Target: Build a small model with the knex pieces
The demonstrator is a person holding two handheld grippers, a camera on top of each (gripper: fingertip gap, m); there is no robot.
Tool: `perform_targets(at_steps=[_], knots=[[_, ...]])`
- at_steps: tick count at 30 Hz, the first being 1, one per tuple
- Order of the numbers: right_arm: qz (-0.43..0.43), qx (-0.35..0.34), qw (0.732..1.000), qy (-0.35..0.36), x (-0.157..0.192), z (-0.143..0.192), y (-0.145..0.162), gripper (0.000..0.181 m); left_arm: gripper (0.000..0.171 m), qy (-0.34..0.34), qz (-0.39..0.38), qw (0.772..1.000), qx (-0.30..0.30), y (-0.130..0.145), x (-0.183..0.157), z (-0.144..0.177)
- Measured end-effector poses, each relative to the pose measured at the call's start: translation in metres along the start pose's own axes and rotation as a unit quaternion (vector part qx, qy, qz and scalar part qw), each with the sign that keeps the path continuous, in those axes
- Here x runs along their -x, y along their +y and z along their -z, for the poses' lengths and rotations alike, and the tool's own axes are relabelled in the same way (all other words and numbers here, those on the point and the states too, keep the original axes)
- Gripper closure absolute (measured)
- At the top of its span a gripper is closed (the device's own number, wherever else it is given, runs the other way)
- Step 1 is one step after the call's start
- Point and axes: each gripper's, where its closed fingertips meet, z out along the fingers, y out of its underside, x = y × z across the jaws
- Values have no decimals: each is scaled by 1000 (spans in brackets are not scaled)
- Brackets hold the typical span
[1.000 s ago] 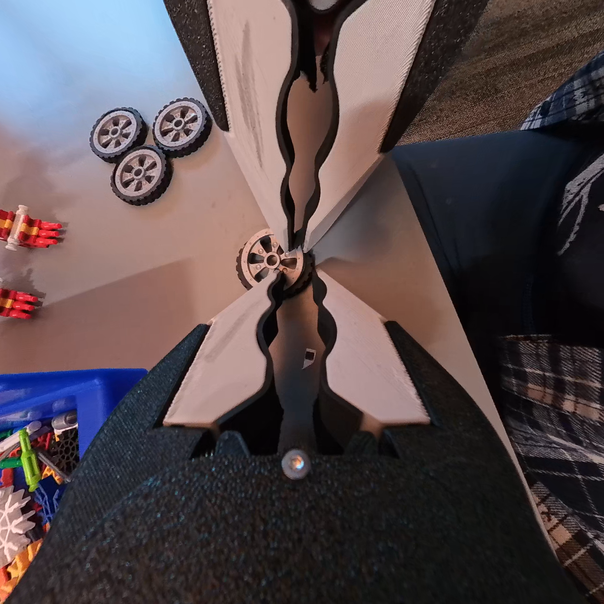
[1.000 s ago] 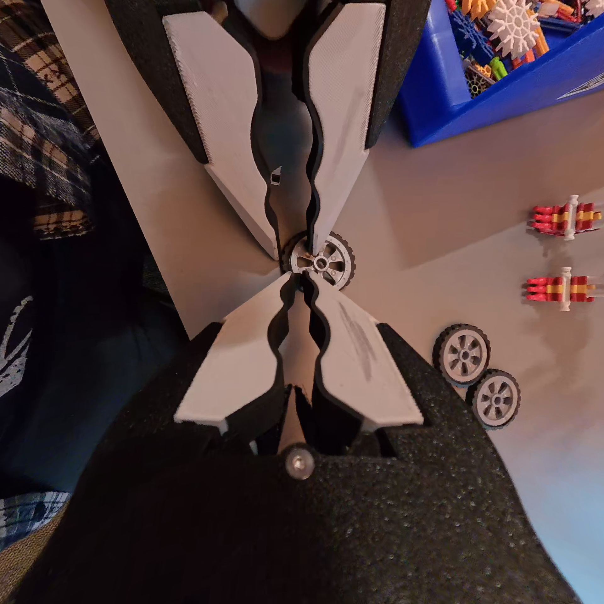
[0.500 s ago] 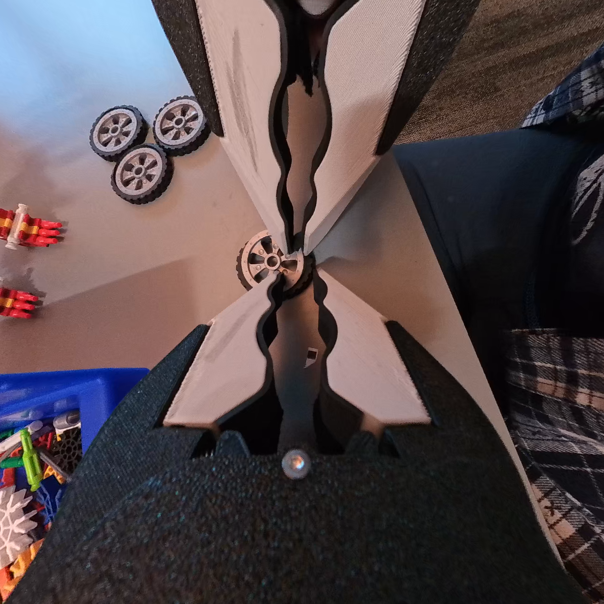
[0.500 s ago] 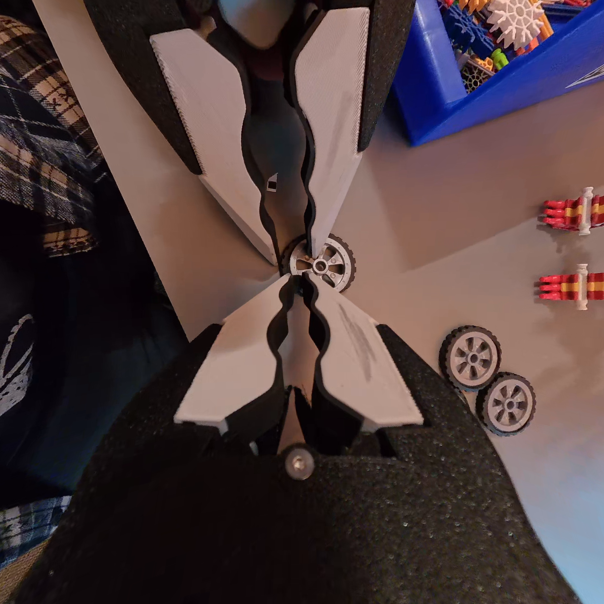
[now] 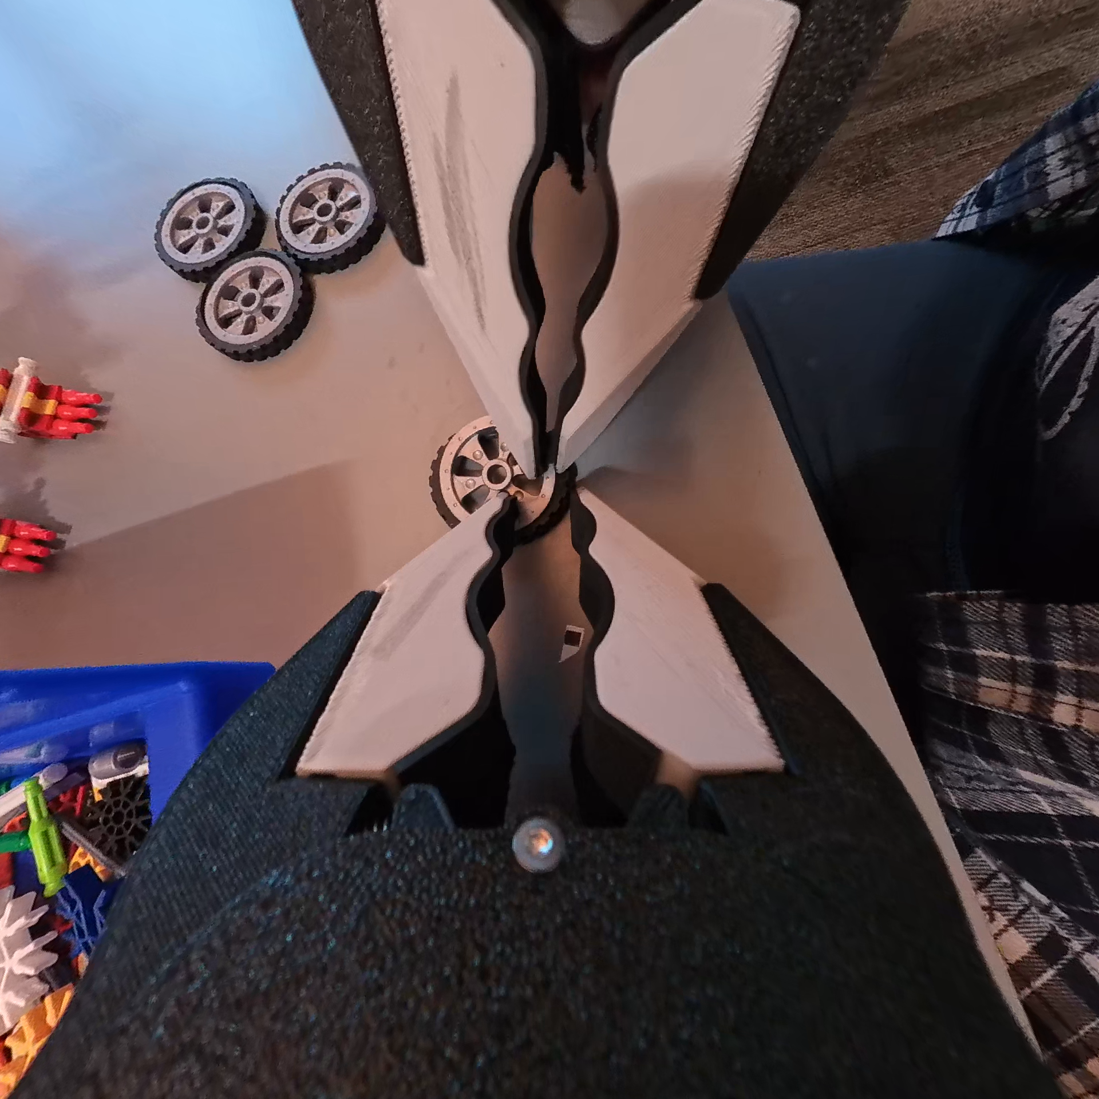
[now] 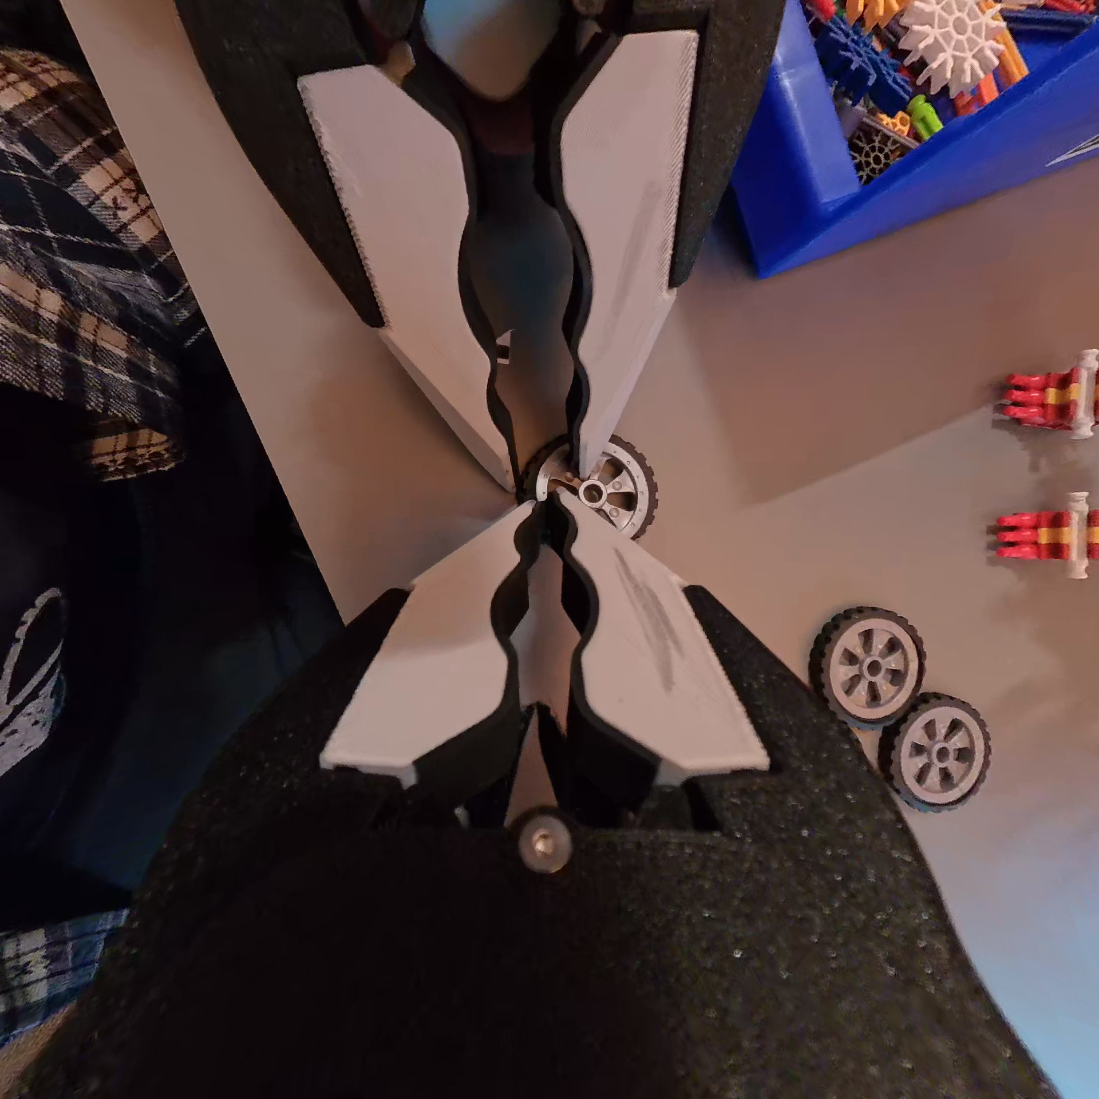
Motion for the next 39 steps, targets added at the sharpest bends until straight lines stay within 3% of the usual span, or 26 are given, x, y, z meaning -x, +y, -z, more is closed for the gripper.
perform_targets(at_steps=[1,5,17,24,34,39], knots=[[-1,-5,1000,2,0,0,0,180,155,0,-1,1000,0,0,0,0],[-33,-34,999,18,-5,5,-1,166,154,-7,-8,1000,-4,0,0,1],[-20,-48,997,60,-9,11,8,176,154,-17,-43,999,-1,-2,1,0],[-9,-40,998,44,-9,11,9,178,154,-37,-70,997,2,-4,2,1],[-39,-60,997,35,-13,13,7,178,155,-37,-71,997,-4,-6,0,1],[-90,-81,992,45,-16,20,9,169,156,-34,-60,998,-9,-8,-1,1]])
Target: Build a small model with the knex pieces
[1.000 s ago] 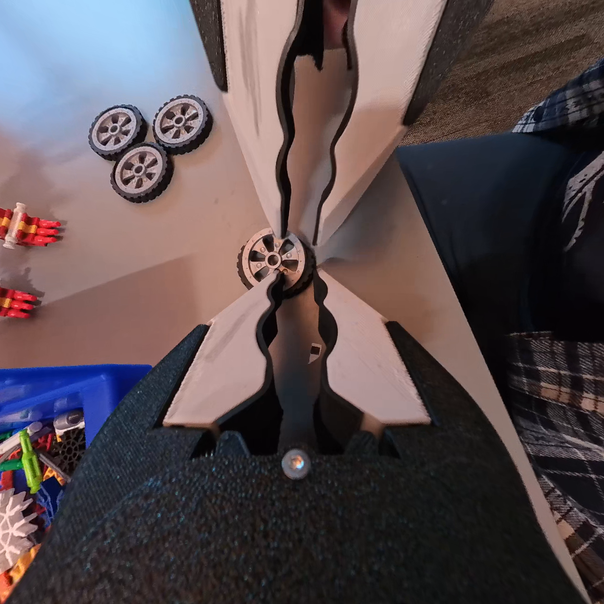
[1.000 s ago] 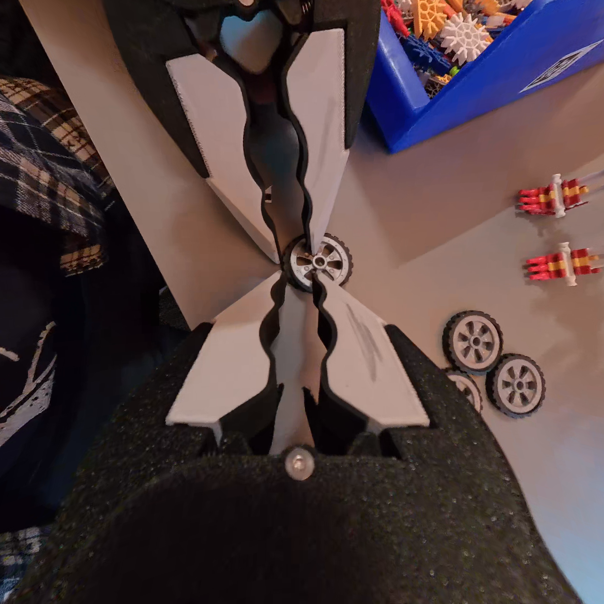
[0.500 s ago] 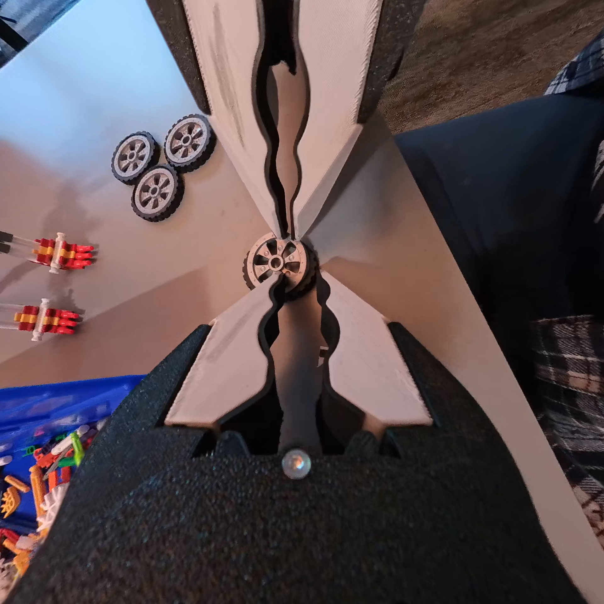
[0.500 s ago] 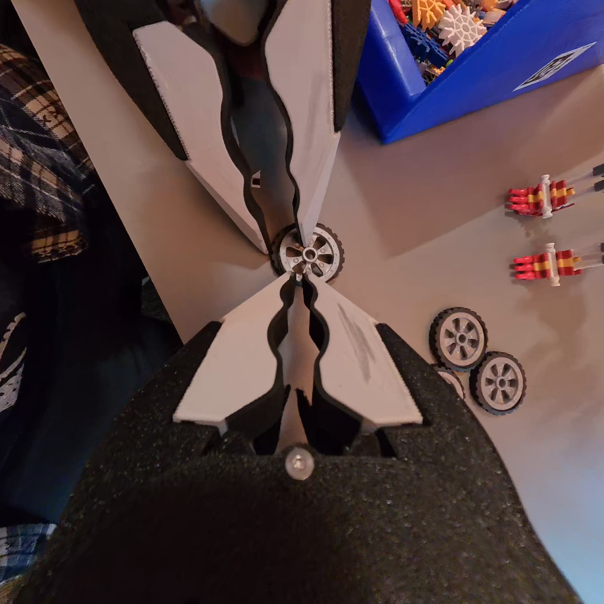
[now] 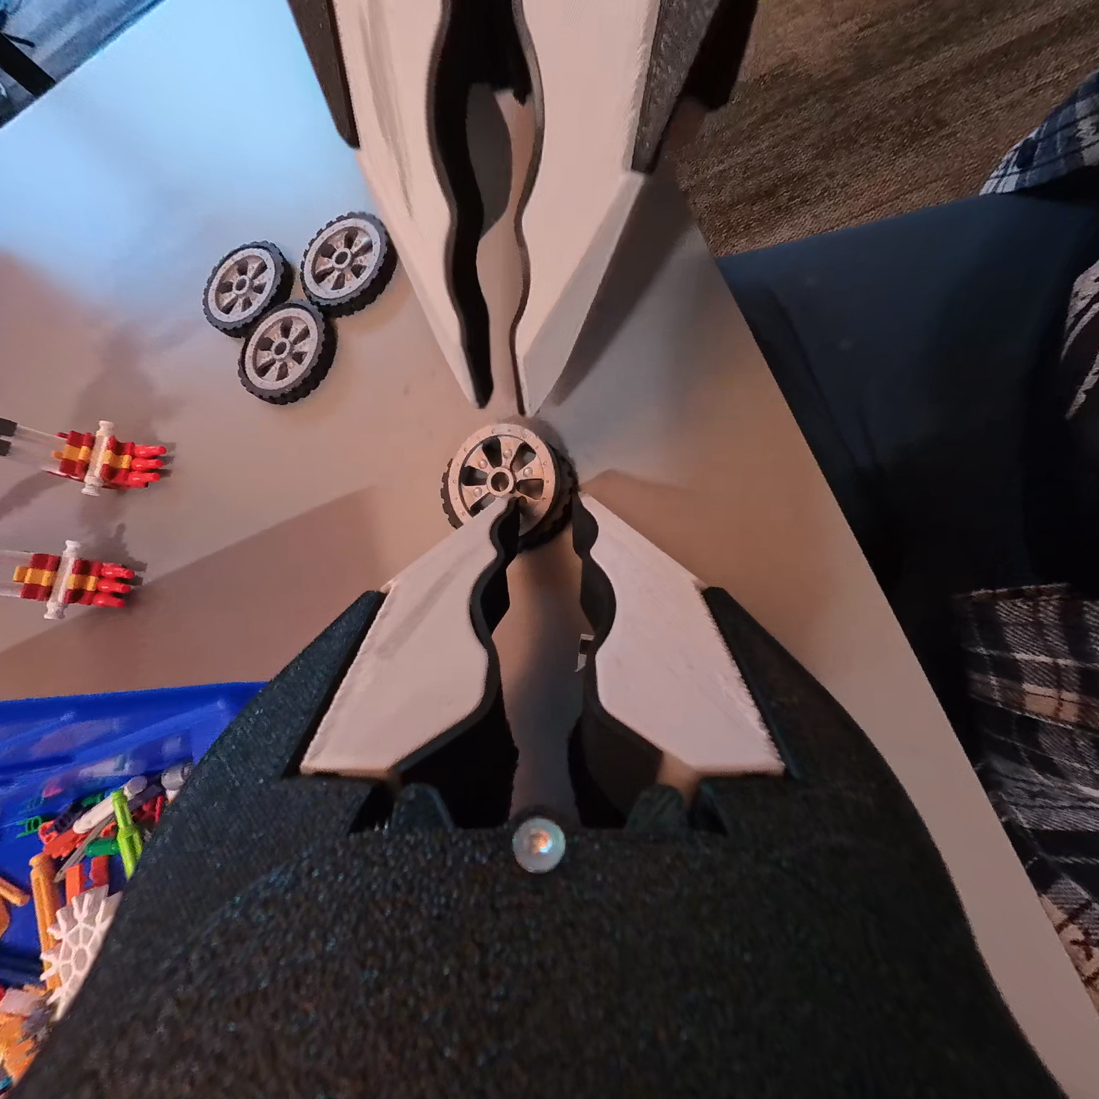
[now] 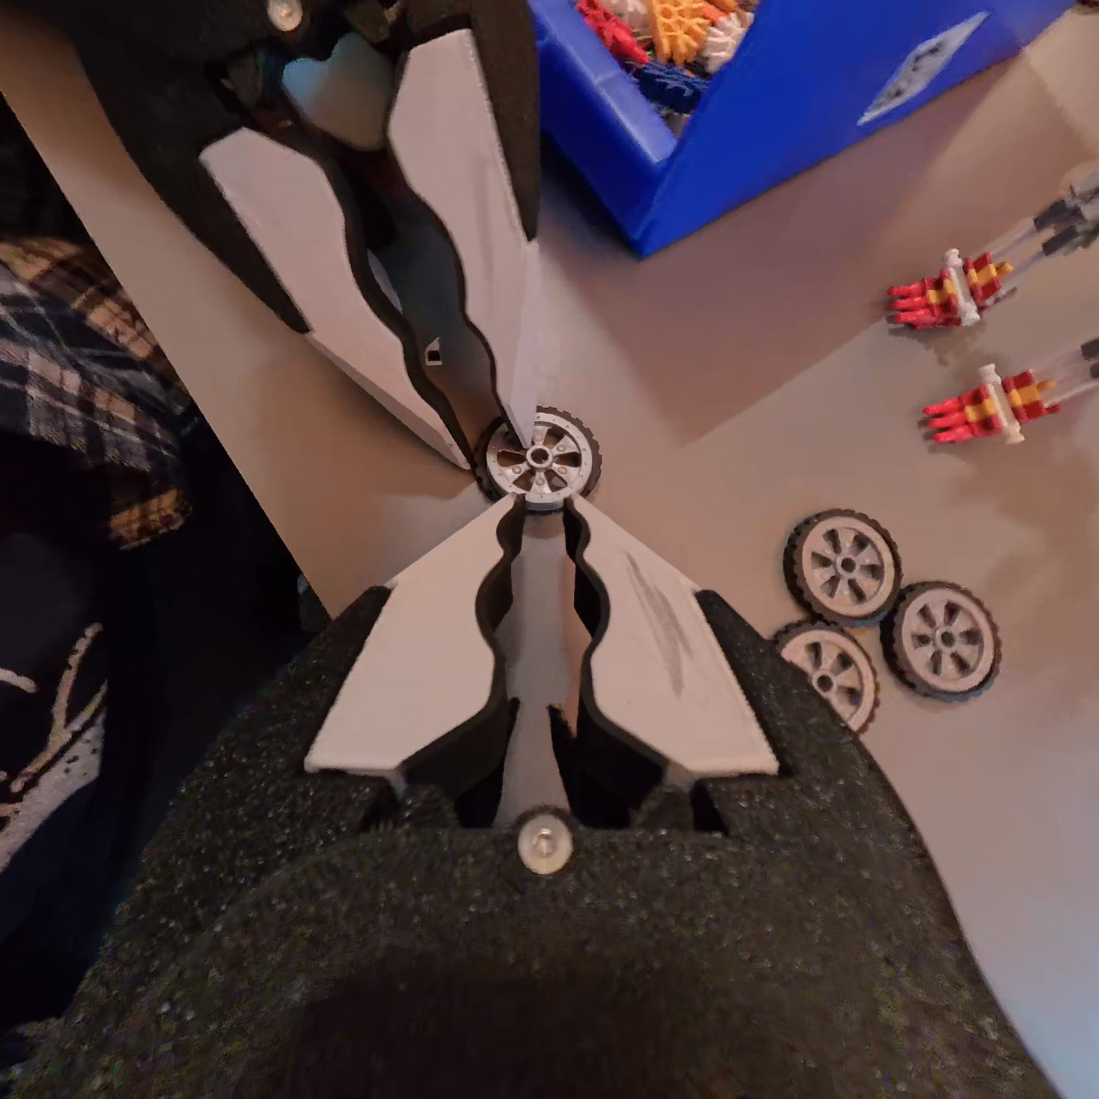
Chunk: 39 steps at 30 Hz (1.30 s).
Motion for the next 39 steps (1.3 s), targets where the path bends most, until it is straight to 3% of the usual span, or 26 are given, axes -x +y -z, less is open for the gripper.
perform_targets(at_steps=[7,16,19,25,29,34,39], knots=[[-146,-35,988,-27,-2,9,7,143,157,-29,-25,999,-24,-10,0,0],[-272,-175,942,-93,-6,33,-18,140,162,-162,-204,961,-97,-49,3,21],[-278,-195,933,-118,-1,37,-24,155,162,-188,-228,949,-108,-56,2,25],[-303,-235,912,-148,2,41,-37,160,162,-232,-276,923,-133,-69,1,36],[-288,-262,910,-144,2,46,-43,169,168,-237,-287,919,-130,-69,0,33],[-256,-261,926,-97,-3,45,-43,169,169,-238,-264,926,-124,-65,6,30],[-202,-232,951,-25,-12,46,-35,170,154,-266,-219,926,-154,-72,21,45]])
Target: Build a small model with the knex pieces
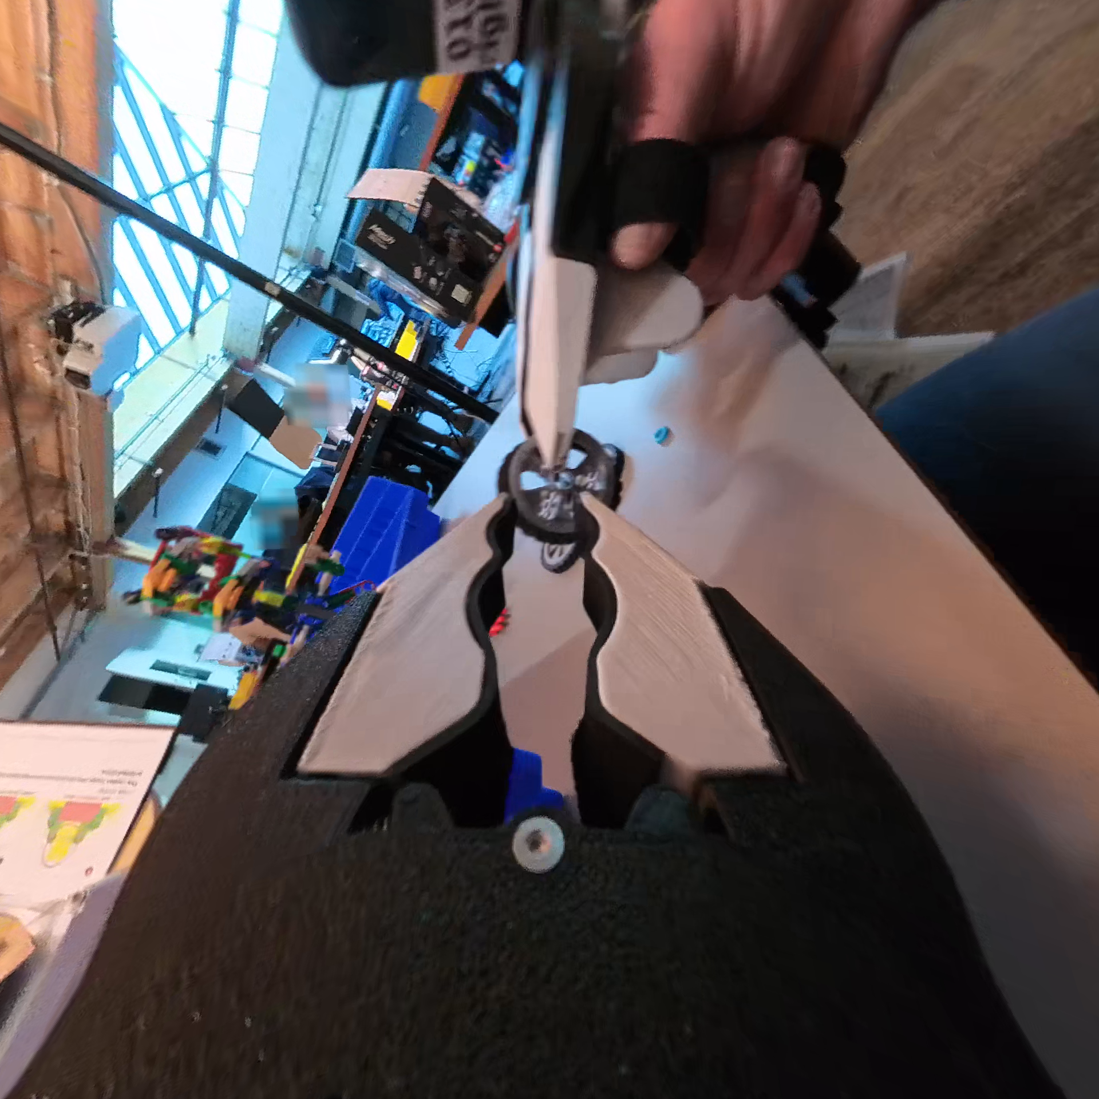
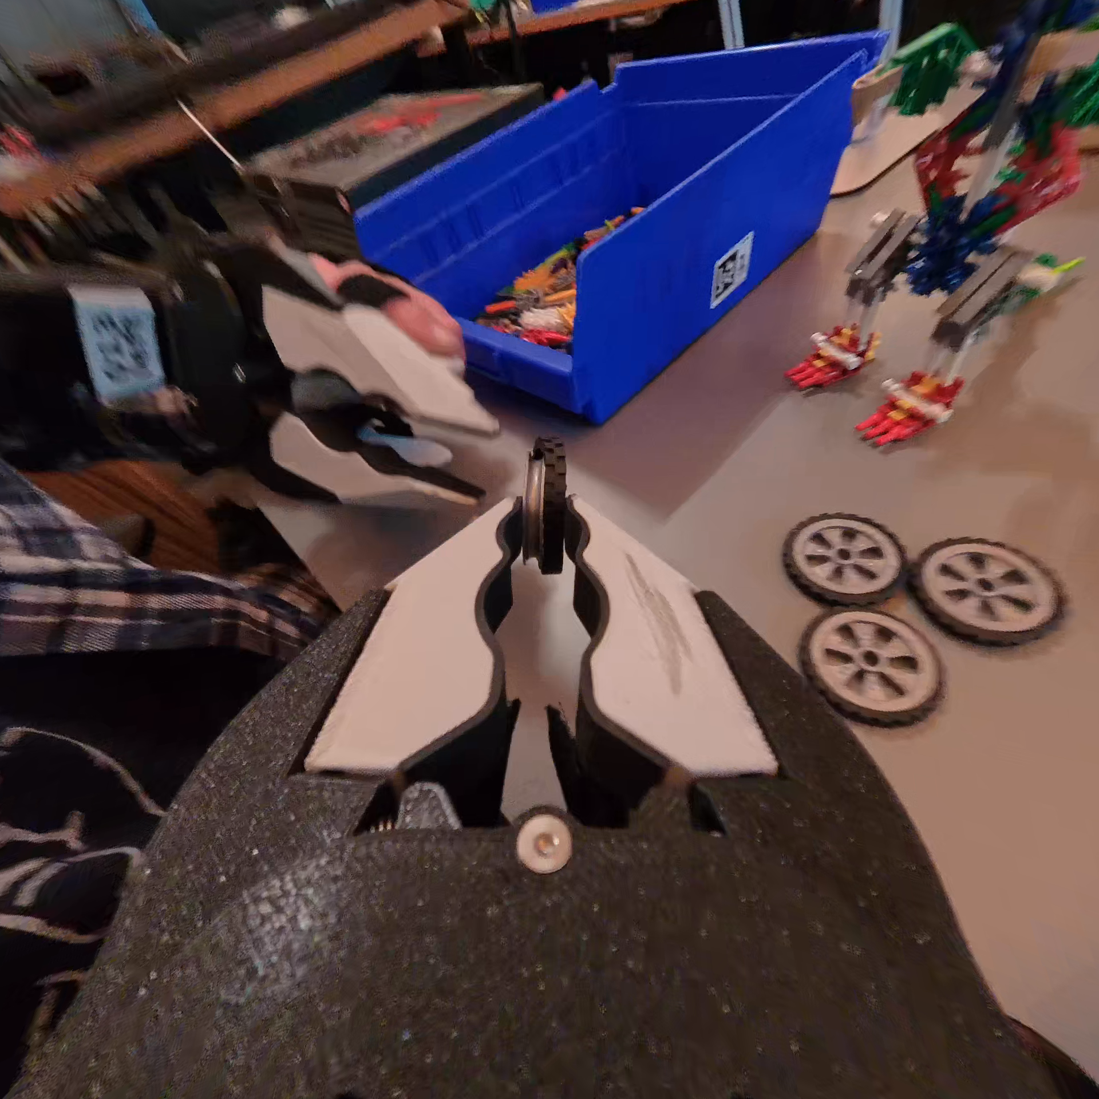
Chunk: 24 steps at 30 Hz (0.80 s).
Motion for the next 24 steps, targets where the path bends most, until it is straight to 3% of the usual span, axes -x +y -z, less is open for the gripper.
perform_targets(at_steps=[3,7,9,11,16,20,24], knots=[[85,28,996,28,1,2,4,169,138,-14,54,998,7,5,12,-1],[164,44,985,21,14,1,8,169,128,32,122,992,7,7,4,-6],[184,38,982,10,20,1,7,169,131,80,161,984,2,5,-8,-7],[193,28,981,-2,26,2,5,169,146,121,194,973,-18,-1,-17,-4],[211,20,977,-13,29,5,2,169,159,138,220,965,-39,-5,-15,0],[226,31,974,-17,32,5,5,167,162,132,188,972,-42,-6,-16,1],[247,79,965,-28,33,5,22,166,163,93,5,996,-8,-1,-26,0]])
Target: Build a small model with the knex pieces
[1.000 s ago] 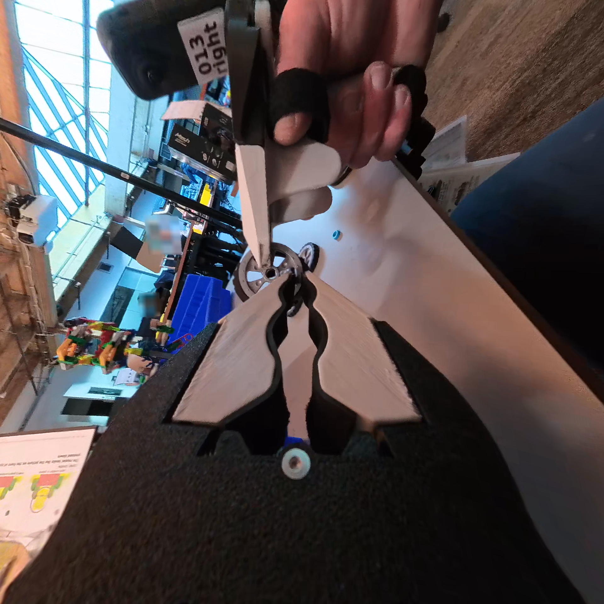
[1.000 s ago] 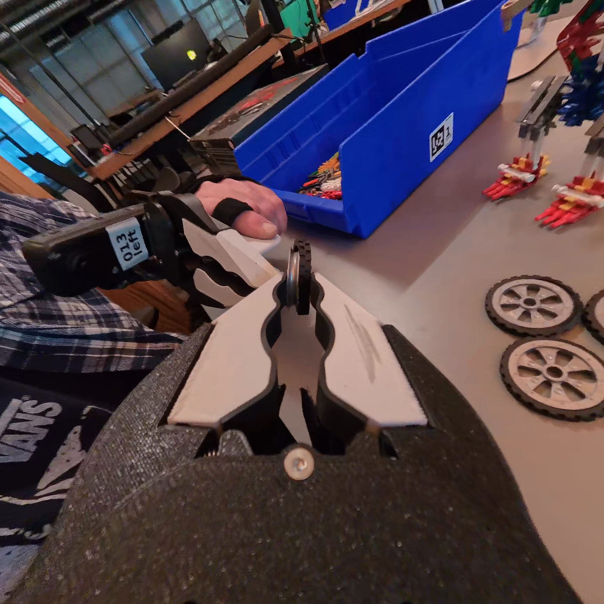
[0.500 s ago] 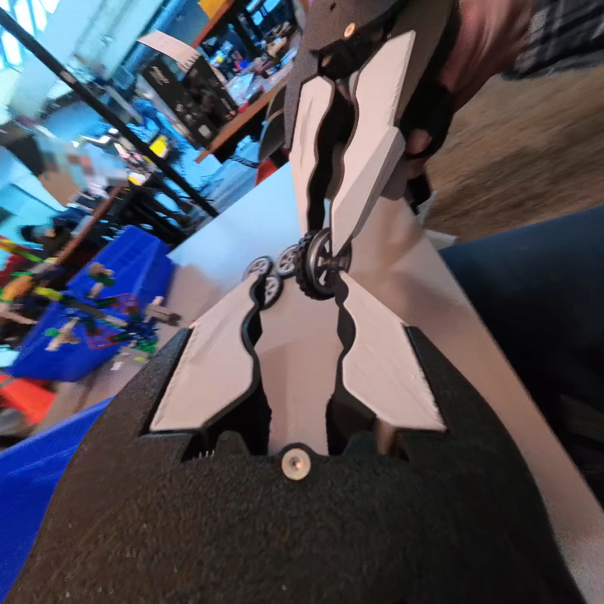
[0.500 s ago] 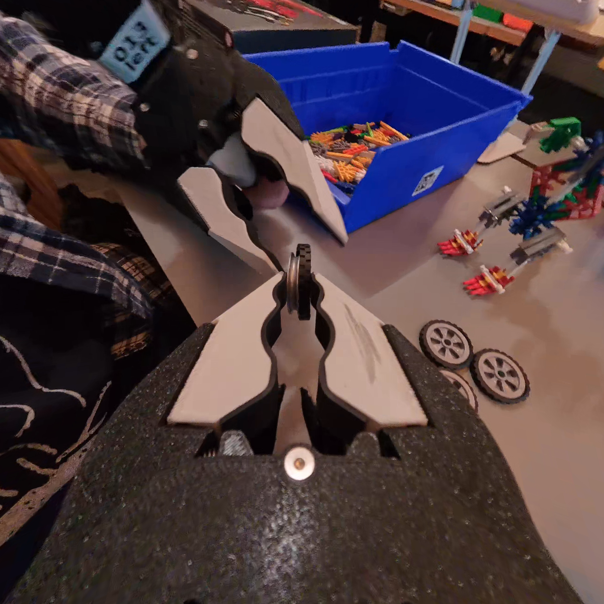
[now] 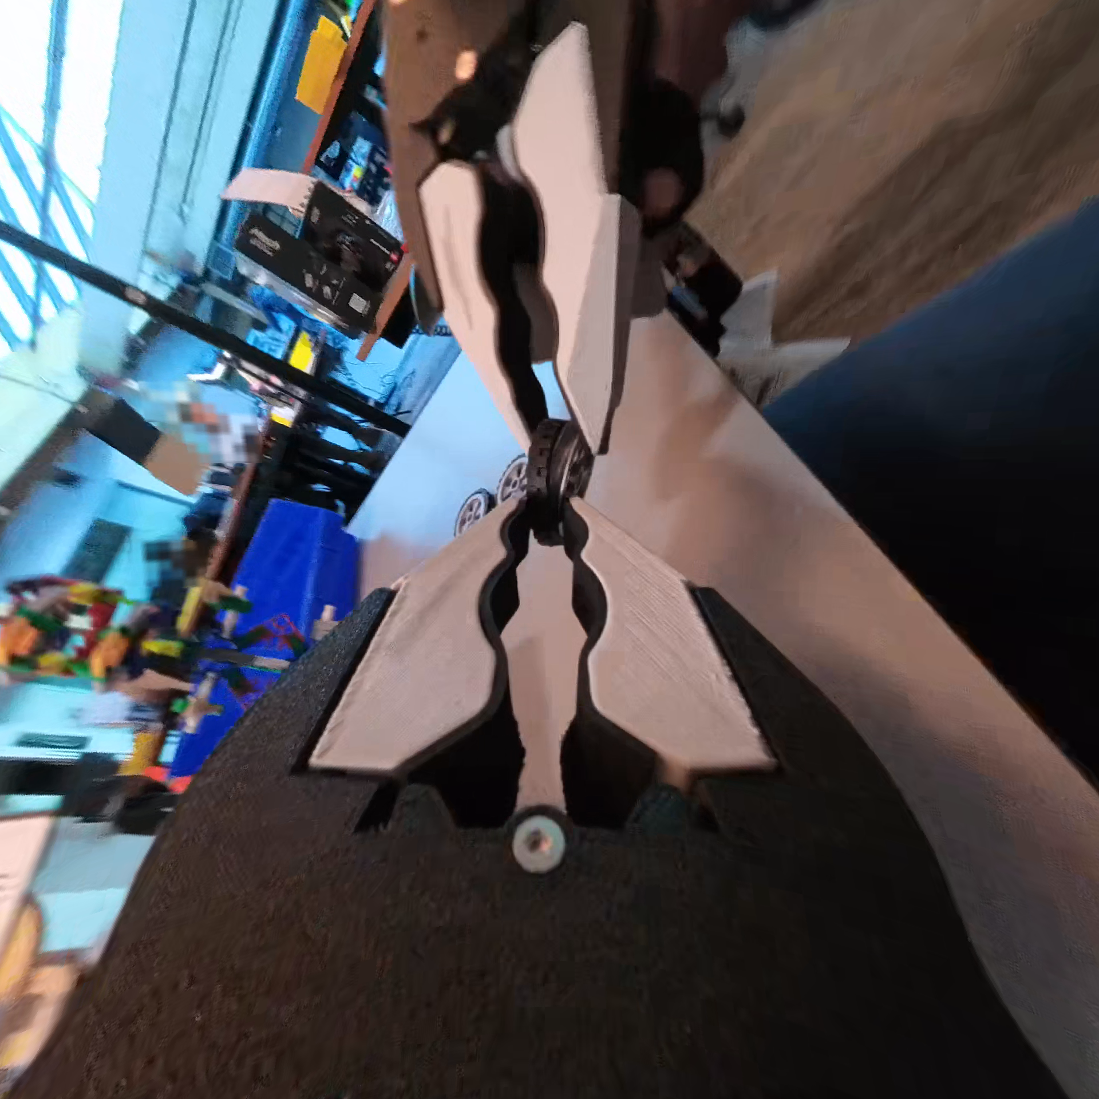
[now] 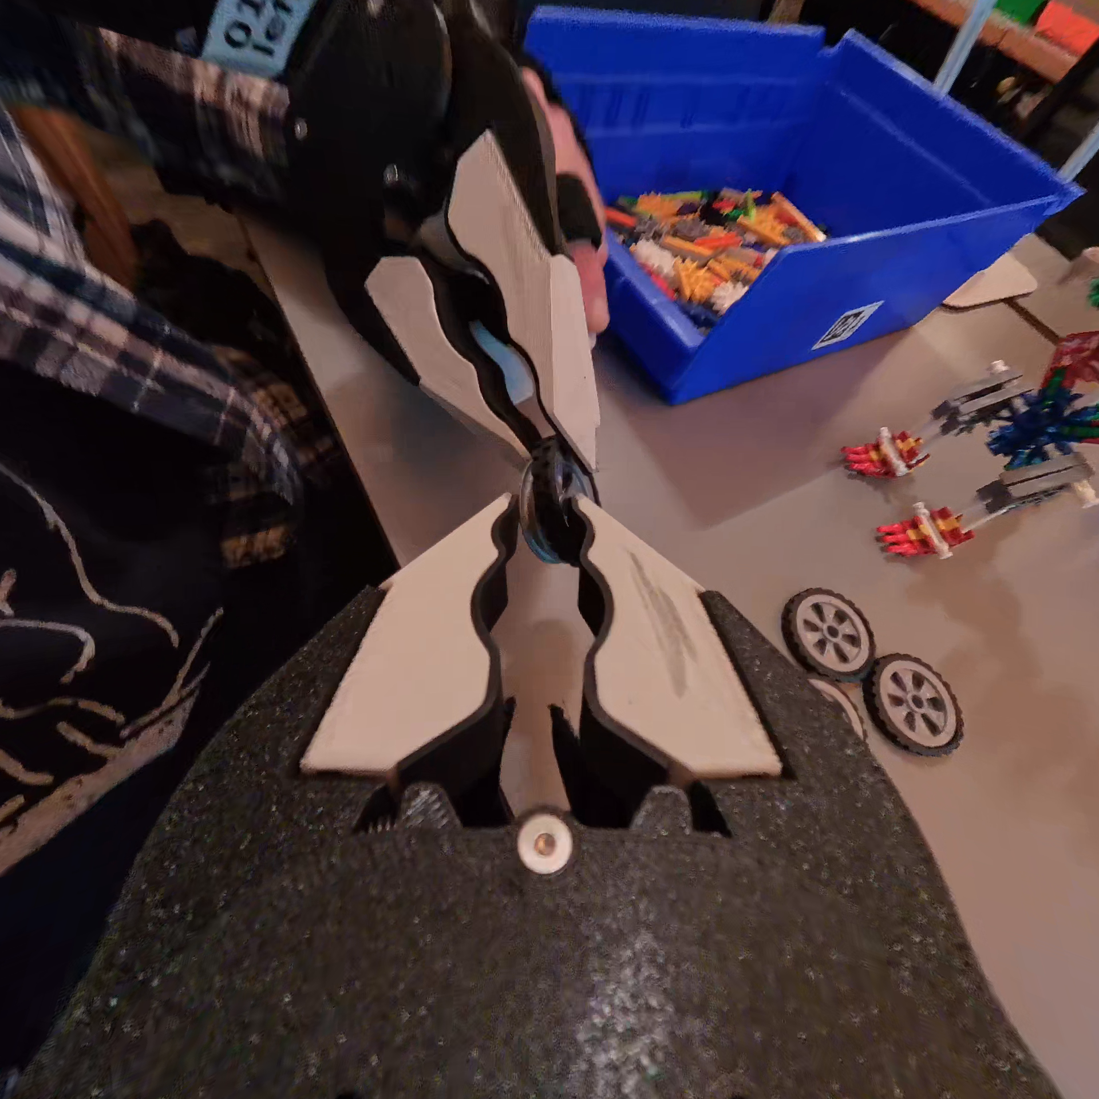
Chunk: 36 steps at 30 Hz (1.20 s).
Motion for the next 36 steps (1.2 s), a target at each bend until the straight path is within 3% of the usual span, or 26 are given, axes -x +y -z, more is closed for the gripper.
perform_targets(at_steps=[4,8,17,24,30,36], knots=[[26,42,999,-13,7,-3,15,166,164,-6,-78,997,19,4,-10,-4],[48,63,997,-11,8,-6,20,167,163,-9,-102,994,28,9,-13,-6],[96,91,991,17,6,-10,26,171,161,12,-63,997,35,20,-17,-11],[132,121,983,48,0,-16,34,169,163,23,-84,994,67,31,-22,-14],[136,163,976,49,-2,-17,51,163,165,49,-109,987,104,45,-36,-19],[103,177,976,79,-17,-8,59,169,164,64,-96,986,120,47,-38,-20]])
